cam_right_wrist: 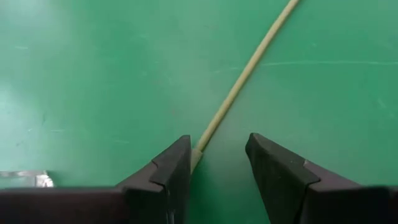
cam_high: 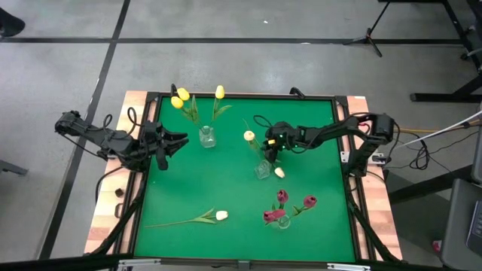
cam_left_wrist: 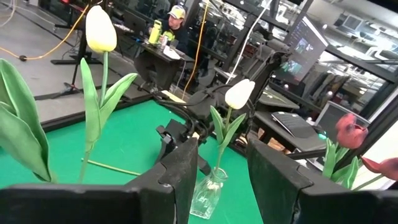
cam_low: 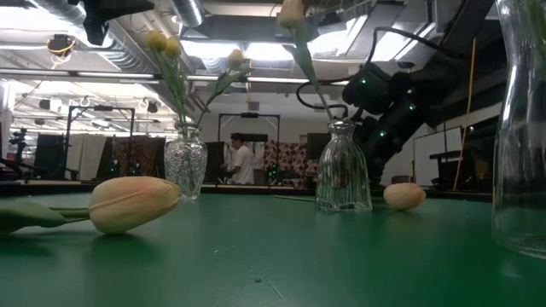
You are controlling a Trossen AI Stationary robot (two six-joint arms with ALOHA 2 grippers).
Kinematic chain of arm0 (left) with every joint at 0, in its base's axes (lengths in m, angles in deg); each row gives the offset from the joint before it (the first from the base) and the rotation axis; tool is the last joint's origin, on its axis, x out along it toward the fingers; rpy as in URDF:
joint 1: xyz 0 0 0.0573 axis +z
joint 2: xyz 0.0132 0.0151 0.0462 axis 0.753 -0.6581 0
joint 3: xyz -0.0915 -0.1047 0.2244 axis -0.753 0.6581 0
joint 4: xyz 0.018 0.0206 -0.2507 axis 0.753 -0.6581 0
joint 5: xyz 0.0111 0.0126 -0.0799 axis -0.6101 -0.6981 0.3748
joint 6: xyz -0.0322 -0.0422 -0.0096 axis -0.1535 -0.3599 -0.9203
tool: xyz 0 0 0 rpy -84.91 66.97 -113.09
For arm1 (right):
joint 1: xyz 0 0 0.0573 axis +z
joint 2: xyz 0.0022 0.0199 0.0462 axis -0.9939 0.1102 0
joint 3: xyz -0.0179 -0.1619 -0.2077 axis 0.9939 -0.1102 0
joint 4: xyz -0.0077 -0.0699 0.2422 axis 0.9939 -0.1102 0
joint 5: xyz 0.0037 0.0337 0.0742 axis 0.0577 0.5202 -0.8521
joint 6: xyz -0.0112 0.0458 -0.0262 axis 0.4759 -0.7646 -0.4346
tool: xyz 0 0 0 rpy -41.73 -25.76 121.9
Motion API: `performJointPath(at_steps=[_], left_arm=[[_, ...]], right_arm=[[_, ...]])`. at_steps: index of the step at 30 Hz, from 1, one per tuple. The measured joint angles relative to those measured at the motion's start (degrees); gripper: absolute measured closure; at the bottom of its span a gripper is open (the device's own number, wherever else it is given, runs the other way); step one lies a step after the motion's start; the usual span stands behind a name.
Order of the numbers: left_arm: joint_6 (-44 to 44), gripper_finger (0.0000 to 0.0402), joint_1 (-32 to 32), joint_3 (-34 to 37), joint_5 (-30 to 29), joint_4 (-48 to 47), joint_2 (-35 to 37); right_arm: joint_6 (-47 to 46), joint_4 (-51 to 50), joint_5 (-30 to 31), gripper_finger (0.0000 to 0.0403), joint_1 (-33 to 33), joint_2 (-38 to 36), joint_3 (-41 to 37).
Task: Sort flowers into vase by color
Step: Put the top white tulip into the center transparent vase
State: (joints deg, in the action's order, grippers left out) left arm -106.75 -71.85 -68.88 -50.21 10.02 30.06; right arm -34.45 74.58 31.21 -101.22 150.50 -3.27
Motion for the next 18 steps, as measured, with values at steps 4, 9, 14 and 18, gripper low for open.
performJointPath(at_steps=[4,9,14,18], left_arm=[[0.02,0.0266,-0.02,0.00,0.01,0.00,0.00],[0.02,0.0266,-0.01,0.01,0.00,0.00,0.00],[0.04,0.0266,0.00,0.00,0.02,0.00,0.00],[0.07,0.0266,-0.02,0.00,0.02,-0.05,0.00]], right_arm=[[-1.64,-1.51,1.26,0.0237,0.00,-0.04,-0.02],[-1.80,-5.42,6.37,0.0237,-0.07,-2.86,-0.28],[-1.77,-12.84,18.23,0.0237,-0.22,-8.76,-0.61],[-1.24,-16.04,17.43,0.0237,-0.22,-13.15,-0.50]])
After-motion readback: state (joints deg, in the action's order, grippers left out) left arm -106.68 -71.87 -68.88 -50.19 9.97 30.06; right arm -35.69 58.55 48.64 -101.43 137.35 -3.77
